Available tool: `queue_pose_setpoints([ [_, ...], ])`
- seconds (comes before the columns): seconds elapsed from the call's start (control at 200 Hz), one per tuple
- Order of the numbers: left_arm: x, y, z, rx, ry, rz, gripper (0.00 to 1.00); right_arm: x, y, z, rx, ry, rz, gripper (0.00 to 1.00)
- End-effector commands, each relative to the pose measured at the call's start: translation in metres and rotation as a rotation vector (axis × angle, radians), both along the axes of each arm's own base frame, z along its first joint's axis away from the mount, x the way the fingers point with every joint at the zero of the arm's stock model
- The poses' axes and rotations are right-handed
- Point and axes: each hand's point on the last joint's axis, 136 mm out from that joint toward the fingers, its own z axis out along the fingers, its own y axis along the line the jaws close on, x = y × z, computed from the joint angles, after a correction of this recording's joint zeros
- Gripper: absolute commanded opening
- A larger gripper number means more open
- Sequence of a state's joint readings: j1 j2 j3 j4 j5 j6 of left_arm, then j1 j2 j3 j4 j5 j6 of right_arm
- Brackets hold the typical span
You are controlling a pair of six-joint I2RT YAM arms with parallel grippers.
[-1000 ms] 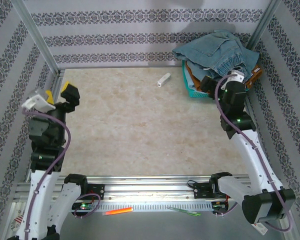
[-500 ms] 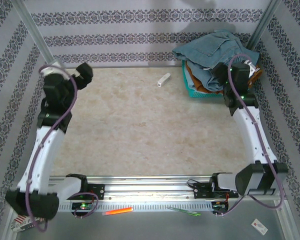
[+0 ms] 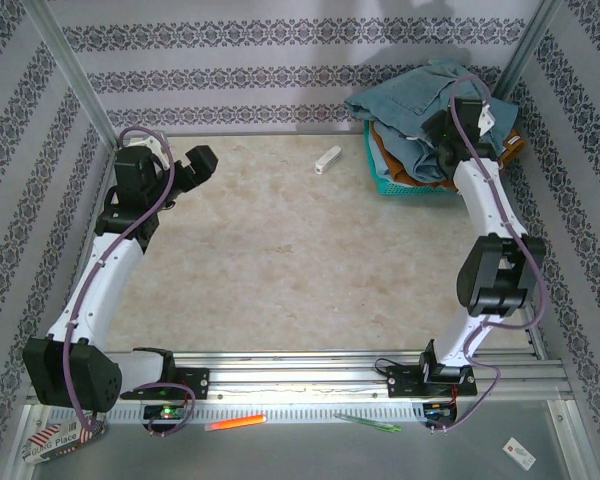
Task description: Fold and stack the trousers
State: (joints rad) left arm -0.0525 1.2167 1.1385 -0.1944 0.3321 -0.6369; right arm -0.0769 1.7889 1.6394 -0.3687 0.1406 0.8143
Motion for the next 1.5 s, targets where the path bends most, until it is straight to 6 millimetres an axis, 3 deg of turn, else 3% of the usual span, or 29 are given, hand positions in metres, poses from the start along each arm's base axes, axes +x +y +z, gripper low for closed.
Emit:
queue_pose_setpoints([
  [0.0, -0.004, -0.005, 0.011, -0.008, -0.039, -0.029, 1.0, 0.017, 0.006, 0.005, 0.043, -0.014, 0.071, 0.5],
  [0.045, -0.004, -0.005, 0.012, -0.001, -0.043, -0.028, 1.0, 0.02, 0.01, 0.006, 0.057, -0.02, 0.098, 0.28],
  [0.12, -0.005, -0.002, 0.013, 0.014, -0.051, -0.023, 1.0, 0.018, 0.017, 0.015, 0.062, -0.052, 0.129, 0.08],
  [0.18, -0.007, -0.001, 0.013, 0.026, -0.054, -0.019, 1.0, 0.012, 0.026, 0.027, 0.054, -0.084, 0.161, 0.0],
  [0.3, -0.009, 0.0, 0.018, 0.047, -0.067, -0.016, 0.98, -0.01, 0.057, 0.066, 0.025, -0.171, 0.268, 0.0],
  [0.455, -0.021, -0.001, 0.035, 0.054, -0.088, -0.01, 0.92, -0.06, 0.105, 0.136, -0.057, -0.323, 0.424, 0.0],
  [0.59, -0.042, 0.004, 0.048, 0.08, -0.111, 0.015, 0.92, -0.119, 0.155, 0.187, -0.125, -0.432, 0.585, 0.0],
  [0.764, -0.076, 0.017, 0.064, 0.131, -0.146, 0.065, 0.92, -0.205, 0.231, 0.215, -0.135, -0.521, 0.871, 0.0],
  [0.854, -0.092, 0.019, 0.072, 0.127, -0.158, 0.071, 0.92, -0.247, 0.273, 0.207, -0.125, -0.502, 1.03, 0.0],
  [0.914, -0.101, 0.019, 0.076, 0.121, -0.161, 0.07, 0.92, -0.267, 0.302, 0.191, -0.071, -0.47, 1.129, 0.0],
  [1.109, -0.121, 0.023, 0.07, 0.131, -0.133, 0.079, 0.92, -0.313, 0.406, 0.103, 0.165, -0.235, 1.43, 0.0],
  [1.189, -0.125, 0.024, 0.063, 0.136, -0.119, 0.083, 0.92, -0.32, 0.437, 0.067, 0.205, -0.123, 1.5, 0.39],
  [1.284, -0.129, 0.026, 0.054, 0.147, -0.093, 0.087, 0.93, -0.307, 0.447, 0.044, 0.221, -0.056, 1.477, 0.58],
  [1.359, -0.13, 0.024, 0.047, 0.162, -0.063, 0.066, 0.93, -0.295, 0.441, 0.051, 0.235, -0.061, 1.452, 0.61],
  [1.419, -0.13, 0.019, 0.041, 0.18, -0.03, 0.025, 0.93, -0.286, 0.428, 0.062, 0.233, -0.094, 1.414, 0.64],
  [1.494, -0.13, 0.008, 0.029, 0.221, 0.026, -0.044, 0.91, -0.267, 0.397, 0.071, 0.189, -0.119, 1.313, 0.65],
])
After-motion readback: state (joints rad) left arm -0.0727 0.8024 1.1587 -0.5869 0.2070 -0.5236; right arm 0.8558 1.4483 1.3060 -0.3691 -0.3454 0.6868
